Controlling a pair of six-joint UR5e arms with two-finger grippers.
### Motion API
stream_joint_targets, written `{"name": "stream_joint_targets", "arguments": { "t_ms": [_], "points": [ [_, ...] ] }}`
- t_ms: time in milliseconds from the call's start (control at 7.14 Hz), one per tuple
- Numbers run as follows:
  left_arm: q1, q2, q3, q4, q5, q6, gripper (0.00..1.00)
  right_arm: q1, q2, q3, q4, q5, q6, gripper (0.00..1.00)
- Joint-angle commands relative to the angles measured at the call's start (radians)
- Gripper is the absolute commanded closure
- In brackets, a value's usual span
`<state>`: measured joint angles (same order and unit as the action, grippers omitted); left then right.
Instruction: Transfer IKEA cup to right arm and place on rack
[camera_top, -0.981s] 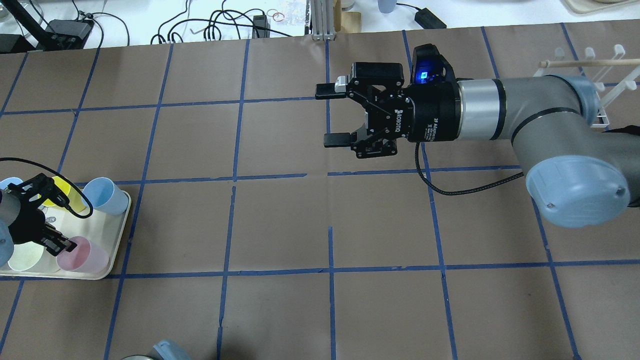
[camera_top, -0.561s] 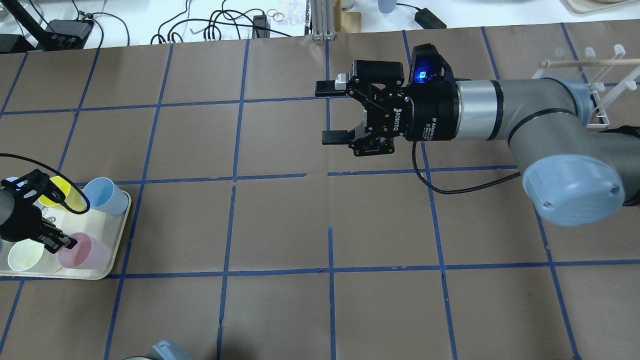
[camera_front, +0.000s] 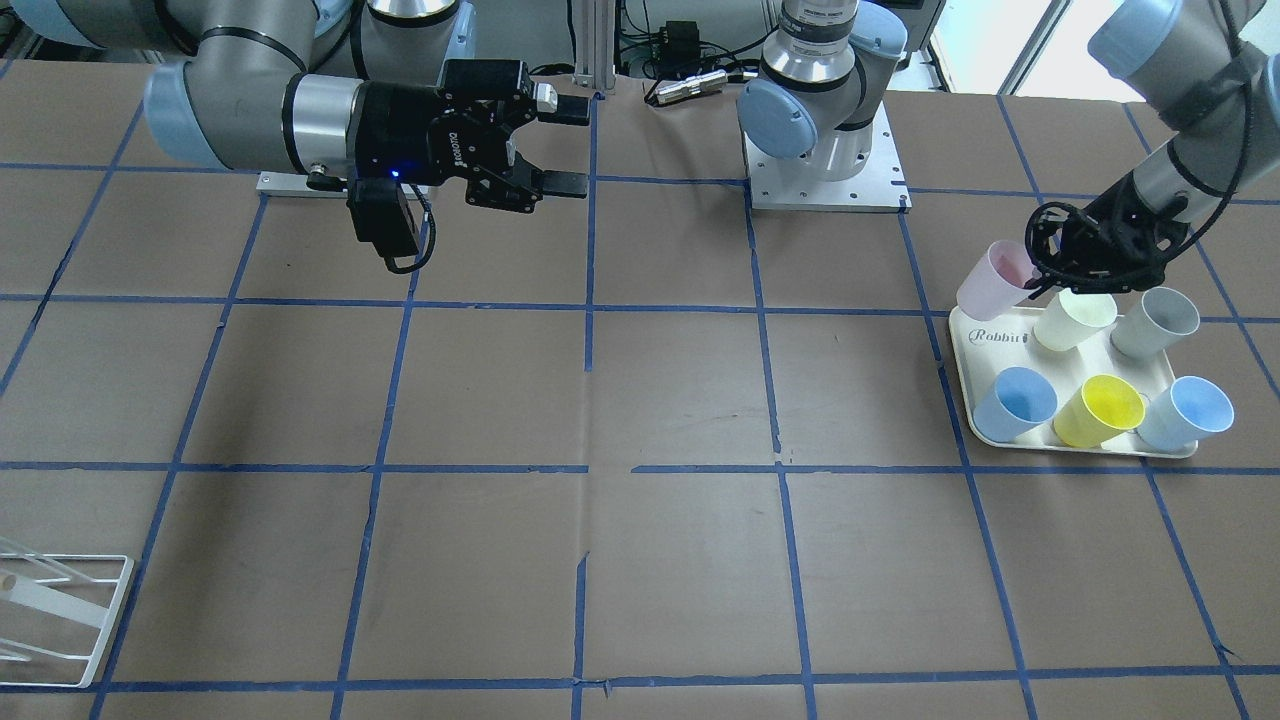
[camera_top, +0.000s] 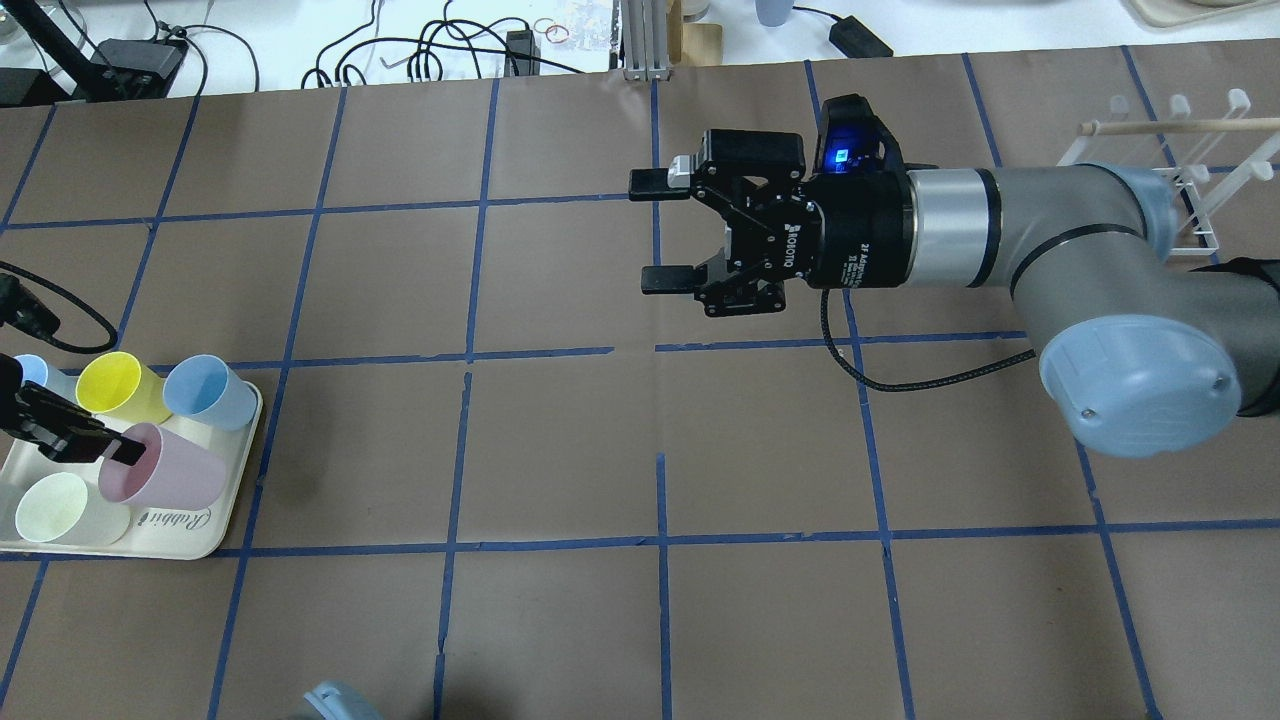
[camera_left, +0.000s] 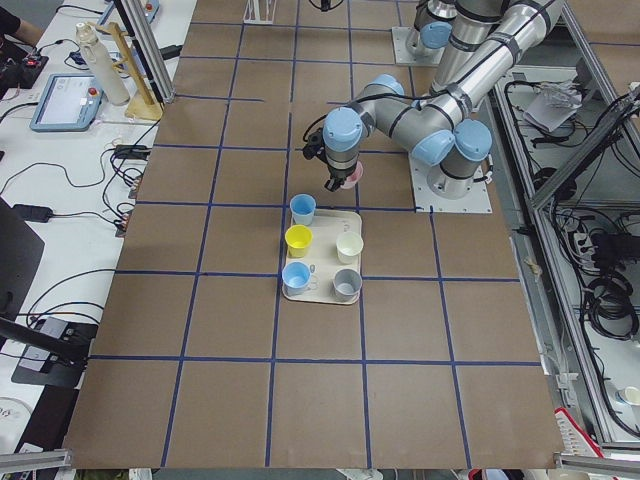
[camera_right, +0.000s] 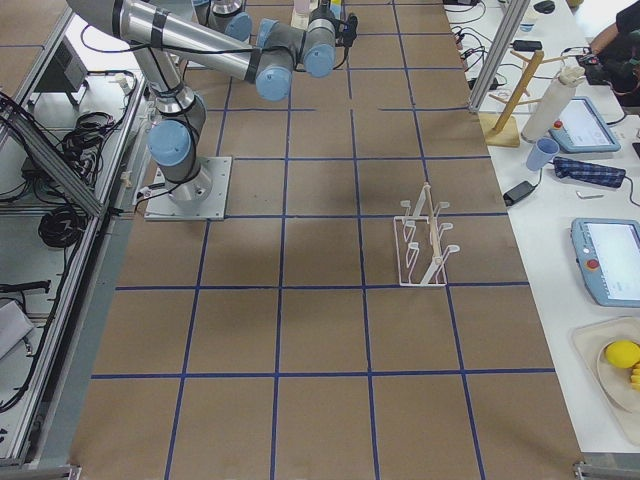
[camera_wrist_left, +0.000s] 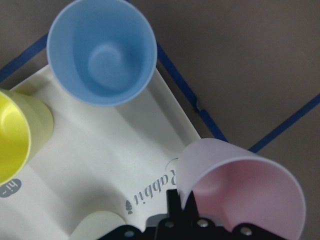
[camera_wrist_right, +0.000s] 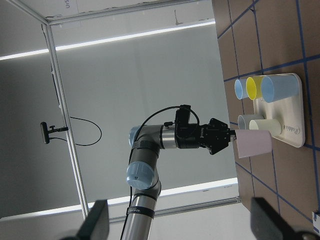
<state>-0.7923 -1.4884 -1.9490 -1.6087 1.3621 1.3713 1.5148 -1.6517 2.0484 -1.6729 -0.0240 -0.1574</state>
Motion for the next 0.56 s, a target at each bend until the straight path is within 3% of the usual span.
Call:
{"name": "stream_joint_targets", "arguments": {
  "t_ms": [0,140,420],
  "points": [
    [-0.007,-0.010,0.056,-0.285,-0.215,-0.067,1.00,0.001,0.007,0.000,0.002,0.032,-0.021,0.00],
    [-0.011,-0.016,0.045,-0.438,-0.364,-0.086,1.00,0.001,0.007,0.001,0.002,0.033,-0.019,0.00],
    [-0.126,-0.013,0.042,-0.652,-0.551,-0.090,1.00,0.001,0.010,0.003,0.001,0.030,-0.025,0.00]
  ]
}}
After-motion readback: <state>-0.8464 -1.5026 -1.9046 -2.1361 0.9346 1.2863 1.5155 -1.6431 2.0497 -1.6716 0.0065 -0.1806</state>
